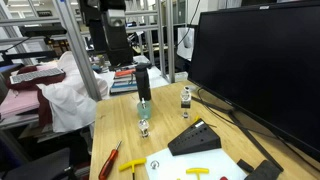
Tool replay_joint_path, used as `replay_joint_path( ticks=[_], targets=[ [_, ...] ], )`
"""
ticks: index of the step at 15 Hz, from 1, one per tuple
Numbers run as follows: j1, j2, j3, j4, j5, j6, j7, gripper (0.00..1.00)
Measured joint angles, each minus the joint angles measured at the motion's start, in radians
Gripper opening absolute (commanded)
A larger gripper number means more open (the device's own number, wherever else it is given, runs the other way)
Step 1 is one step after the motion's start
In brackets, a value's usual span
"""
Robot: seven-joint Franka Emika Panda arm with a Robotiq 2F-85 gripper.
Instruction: Put the yellow object on the black stand
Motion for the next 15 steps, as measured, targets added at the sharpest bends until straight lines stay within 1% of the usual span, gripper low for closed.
replay_joint_path(
  ticks=[2, 4, 9, 11, 15],
  targets=[
    [0.000, 0.000, 0.000, 0.000, 0.000, 0.000, 0.000, 1.00],
    [0.010, 0.004, -0.002, -0.015, 0.025, 0.000, -0.026, 1.00],
    [0.056, 0.066, -0.009, -0.115, 0.103, 0.007, -0.153, 1.00],
    [0.068, 0.099, -0.008, -0.137, 0.098, 0.000, -0.204, 1.00],
    [0.072, 0.109, -0.008, -0.134, 0.085, -0.012, -0.220, 1.00]
  ],
)
